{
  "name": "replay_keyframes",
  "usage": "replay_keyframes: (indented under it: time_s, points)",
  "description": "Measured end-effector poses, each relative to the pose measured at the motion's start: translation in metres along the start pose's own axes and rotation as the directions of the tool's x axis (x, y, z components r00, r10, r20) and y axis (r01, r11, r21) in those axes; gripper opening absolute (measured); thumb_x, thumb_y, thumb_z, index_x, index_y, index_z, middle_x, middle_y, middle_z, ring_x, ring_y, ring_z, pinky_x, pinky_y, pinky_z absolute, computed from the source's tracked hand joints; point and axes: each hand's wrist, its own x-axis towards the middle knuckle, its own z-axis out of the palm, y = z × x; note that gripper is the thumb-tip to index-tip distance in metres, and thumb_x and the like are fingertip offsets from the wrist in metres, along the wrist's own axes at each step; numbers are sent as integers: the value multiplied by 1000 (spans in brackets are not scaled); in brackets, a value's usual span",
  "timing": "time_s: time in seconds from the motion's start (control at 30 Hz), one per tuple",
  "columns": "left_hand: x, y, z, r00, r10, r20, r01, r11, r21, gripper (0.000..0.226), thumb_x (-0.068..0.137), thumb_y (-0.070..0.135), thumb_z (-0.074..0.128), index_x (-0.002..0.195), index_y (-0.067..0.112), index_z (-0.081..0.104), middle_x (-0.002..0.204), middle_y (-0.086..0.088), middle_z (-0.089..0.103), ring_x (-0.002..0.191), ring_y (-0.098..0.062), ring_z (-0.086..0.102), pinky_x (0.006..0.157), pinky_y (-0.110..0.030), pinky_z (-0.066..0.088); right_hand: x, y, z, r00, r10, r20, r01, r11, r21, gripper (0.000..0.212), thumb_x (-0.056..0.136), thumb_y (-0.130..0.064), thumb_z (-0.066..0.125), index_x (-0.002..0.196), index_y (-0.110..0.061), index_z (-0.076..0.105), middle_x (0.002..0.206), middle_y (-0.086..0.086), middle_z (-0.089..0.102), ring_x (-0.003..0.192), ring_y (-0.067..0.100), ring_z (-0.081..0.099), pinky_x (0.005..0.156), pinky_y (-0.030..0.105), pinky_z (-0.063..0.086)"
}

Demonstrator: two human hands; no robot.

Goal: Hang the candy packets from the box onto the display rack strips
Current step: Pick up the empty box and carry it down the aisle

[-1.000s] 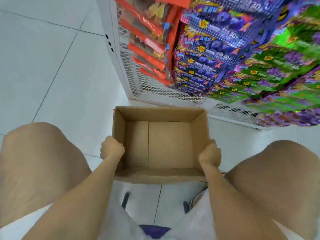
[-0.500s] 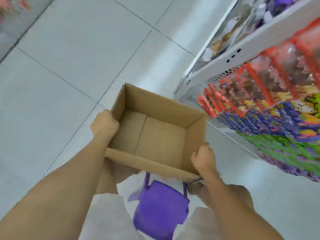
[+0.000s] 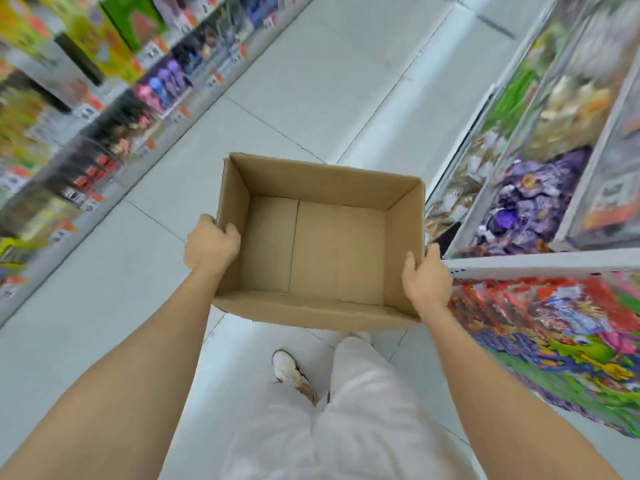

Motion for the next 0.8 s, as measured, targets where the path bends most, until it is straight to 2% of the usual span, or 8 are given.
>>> replay_keyframes:
  time_s: [0.07, 0.13, 0.23, 0.37, 0.43, 0.53, 0.63, 0.8]
  points:
    - [23, 39, -7, 998, 46, 35, -46, 999, -12, 37, 93, 41, 51, 121, 17, 56, 110, -11, 68, 104, -41, 65, 87, -47, 55, 29, -15, -19, 1000, 18, -17, -18, 1000, 7, 26, 105, -32, 52, 109, -8, 44, 81, 10, 51, 76, 33, 52, 65, 40, 38]
    - [52, 83, -5, 989, 121, 81, -119, 993, -21, 33, 95, 39, 51, 117, 15, 58, 111, -13, 70, 105, -42, 65, 89, -48, 55, 67, -26, -33, 997, 68, -26, -67, 997, 36, 26, 105, -31, 52, 112, -7, 46, 80, 7, 50, 76, 30, 45, 66, 40, 36]
    - [102, 156, 3, 968, 214, 131, -214, 977, -12, 26, 99, 33, 56, 110, 11, 63, 109, -15, 71, 107, -42, 65, 90, -45, 53, 134, -39, -42, 990, 131, -44, -126, 986, 105, 26, 104, -35, 54, 113, -11, 50, 86, 8, 58, 80, 30, 53, 67, 39, 40]
    - [168, 258, 12, 961, 259, 97, -264, 963, 54, 23, 98, 33, 56, 102, 11, 62, 97, -13, 69, 99, -41, 65, 80, -42, 50, 244, -74, -46, 970, 241, 4, -236, 947, 217, 30, 100, -42, 57, 117, -17, 55, 92, 5, 65, 85, 32, 63, 73, 42, 53]
    - [198, 304, 11, 960, 276, 52, -280, 956, 92, 26, 99, 32, 55, 100, 7, 62, 99, -20, 70, 99, -44, 65, 80, -45, 52, 299, -100, -57, 974, 227, 26, -226, 943, 245, 28, 100, -44, 57, 113, -20, 55, 83, 2, 65, 77, 28, 64, 66, 39, 52]
    - [250, 375, 2, 956, 289, 47, -292, 953, 76, 29, 100, 33, 56, 98, 5, 62, 98, -22, 70, 99, -46, 66, 82, -50, 55, 385, -148, -84, 983, 180, 31, -182, 949, 257, 24, 101, -44, 56, 110, -22, 52, 73, 0, 61, 69, 20, 60, 54, 30, 37]
    - [308, 447, -2, 956, 292, 31, -293, 956, 31, 31, 97, 39, 53, 92, 9, 59, 90, -16, 69, 91, -43, 65, 77, -50, 57, 473, -192, -113, 986, 166, -1, -159, 947, 279, 21, 100, -44, 55, 107, -25, 50, 72, 0, 62, 70, 20, 61, 55, 31, 39]
    - [413, 600, 18, 959, 284, 3, -284, 959, 2, 34, 101, 39, 53, 88, 8, 58, 83, -16, 67, 79, -39, 64, 62, -40, 45, 641, -256, -137, 985, 152, -83, -122, 950, 287, 19, 97, -43, 55, 102, -25, 52, 67, 0, 63, 70, 21, 62, 55, 33, 39]
